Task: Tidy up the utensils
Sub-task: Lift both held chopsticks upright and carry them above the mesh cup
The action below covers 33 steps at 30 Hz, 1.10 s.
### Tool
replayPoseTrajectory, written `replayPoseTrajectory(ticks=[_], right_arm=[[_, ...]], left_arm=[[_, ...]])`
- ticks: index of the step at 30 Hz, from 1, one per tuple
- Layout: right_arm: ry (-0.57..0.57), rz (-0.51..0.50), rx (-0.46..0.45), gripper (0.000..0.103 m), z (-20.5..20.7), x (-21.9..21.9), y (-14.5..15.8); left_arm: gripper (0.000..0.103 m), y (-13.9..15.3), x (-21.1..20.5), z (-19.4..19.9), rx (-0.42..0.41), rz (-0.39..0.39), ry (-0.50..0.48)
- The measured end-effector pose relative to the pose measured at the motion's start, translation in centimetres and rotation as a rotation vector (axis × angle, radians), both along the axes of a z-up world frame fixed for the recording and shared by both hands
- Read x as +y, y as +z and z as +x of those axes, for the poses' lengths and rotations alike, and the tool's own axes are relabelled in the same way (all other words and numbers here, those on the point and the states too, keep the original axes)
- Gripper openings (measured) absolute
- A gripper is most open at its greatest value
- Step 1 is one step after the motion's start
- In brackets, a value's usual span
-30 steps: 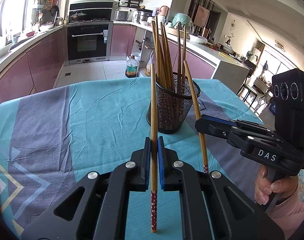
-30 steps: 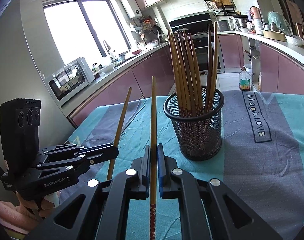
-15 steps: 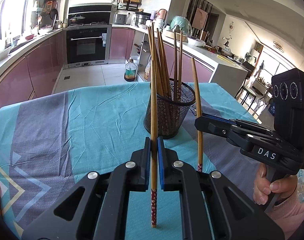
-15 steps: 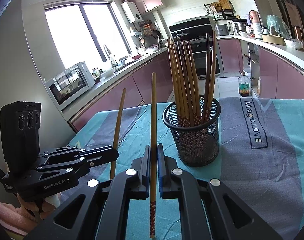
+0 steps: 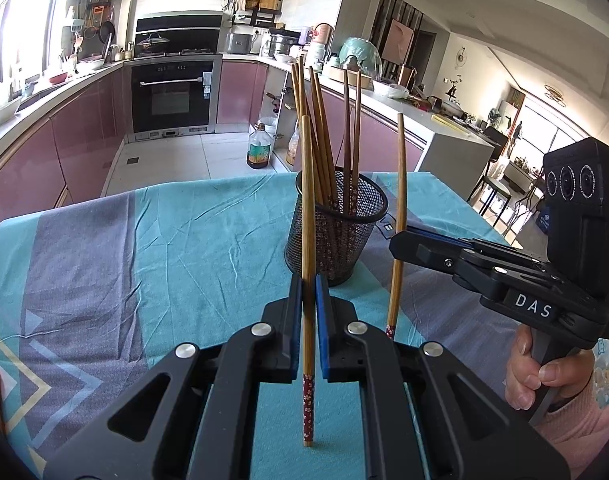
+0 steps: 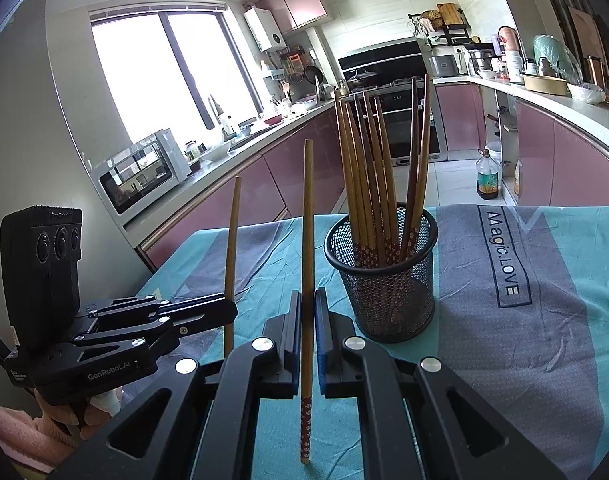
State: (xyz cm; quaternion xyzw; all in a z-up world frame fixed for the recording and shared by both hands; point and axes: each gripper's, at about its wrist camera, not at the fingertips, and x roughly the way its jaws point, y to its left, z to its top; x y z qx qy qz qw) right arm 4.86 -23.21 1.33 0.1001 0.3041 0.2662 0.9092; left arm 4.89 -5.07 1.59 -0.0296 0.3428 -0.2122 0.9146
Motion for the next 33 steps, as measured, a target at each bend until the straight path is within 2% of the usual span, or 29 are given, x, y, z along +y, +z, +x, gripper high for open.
replayPoseTrajectory(ticks=[33], right_arm=[[-0.037,0.001,-0.078,0.005,0.3,-1.3,2.5]], left_arm=[[0.008,1.7,-0.1,0.8,-0.055,-0.019,-0.004]])
